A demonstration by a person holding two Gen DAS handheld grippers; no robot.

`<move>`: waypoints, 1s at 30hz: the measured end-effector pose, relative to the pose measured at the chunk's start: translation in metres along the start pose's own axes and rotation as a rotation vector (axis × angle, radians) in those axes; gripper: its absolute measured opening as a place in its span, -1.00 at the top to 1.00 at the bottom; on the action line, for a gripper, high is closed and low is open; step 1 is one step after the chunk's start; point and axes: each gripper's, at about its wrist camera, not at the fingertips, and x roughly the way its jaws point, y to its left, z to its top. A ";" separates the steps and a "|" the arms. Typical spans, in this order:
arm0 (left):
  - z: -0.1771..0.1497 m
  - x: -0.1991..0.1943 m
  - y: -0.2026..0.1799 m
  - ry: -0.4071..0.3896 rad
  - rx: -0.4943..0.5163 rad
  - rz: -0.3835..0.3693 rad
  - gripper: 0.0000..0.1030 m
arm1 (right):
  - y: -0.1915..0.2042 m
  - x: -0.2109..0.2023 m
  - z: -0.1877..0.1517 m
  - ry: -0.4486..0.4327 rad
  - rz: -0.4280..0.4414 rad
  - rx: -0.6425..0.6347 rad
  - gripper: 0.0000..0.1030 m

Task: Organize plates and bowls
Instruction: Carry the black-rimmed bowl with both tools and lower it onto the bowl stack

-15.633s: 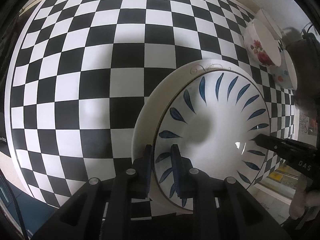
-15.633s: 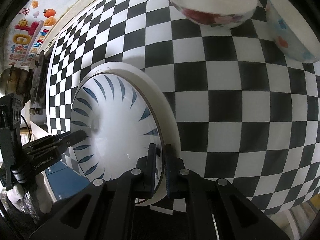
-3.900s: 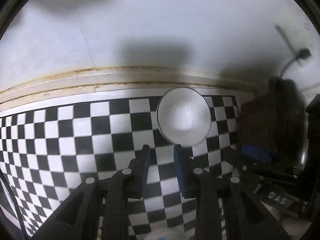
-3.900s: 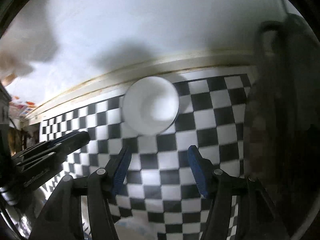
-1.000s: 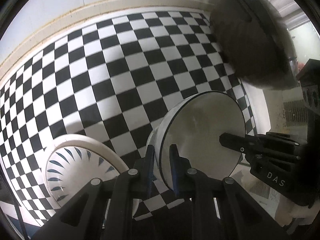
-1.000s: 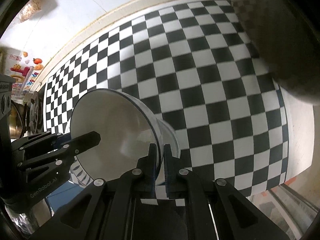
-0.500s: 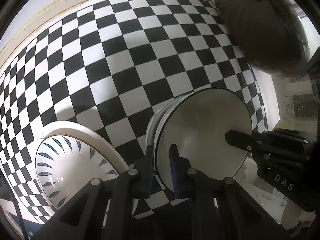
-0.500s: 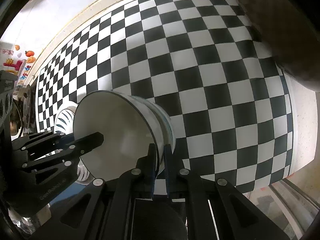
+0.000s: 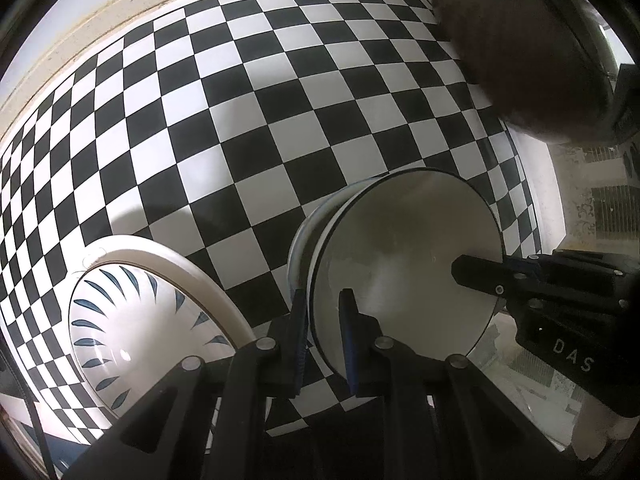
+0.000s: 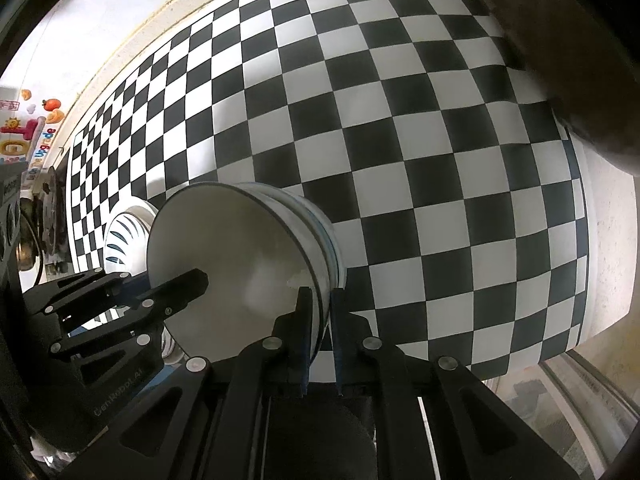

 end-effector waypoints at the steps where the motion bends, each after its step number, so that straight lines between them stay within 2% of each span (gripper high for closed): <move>1: 0.000 0.000 0.000 0.000 -0.003 -0.001 0.75 | 0.001 0.000 0.001 0.000 -0.006 -0.003 0.77; 10: -0.003 -0.003 0.001 -0.007 0.003 0.040 0.74 | 0.000 0.001 -0.001 0.000 0.000 0.005 0.77; 22: -0.004 -0.005 0.004 -0.012 0.002 0.039 0.74 | -0.002 -0.002 -0.004 -0.004 0.003 0.000 0.77; 30: -0.008 -0.032 -0.001 -0.079 0.024 0.078 0.74 | -0.004 -0.009 -0.012 -0.022 0.016 0.019 0.77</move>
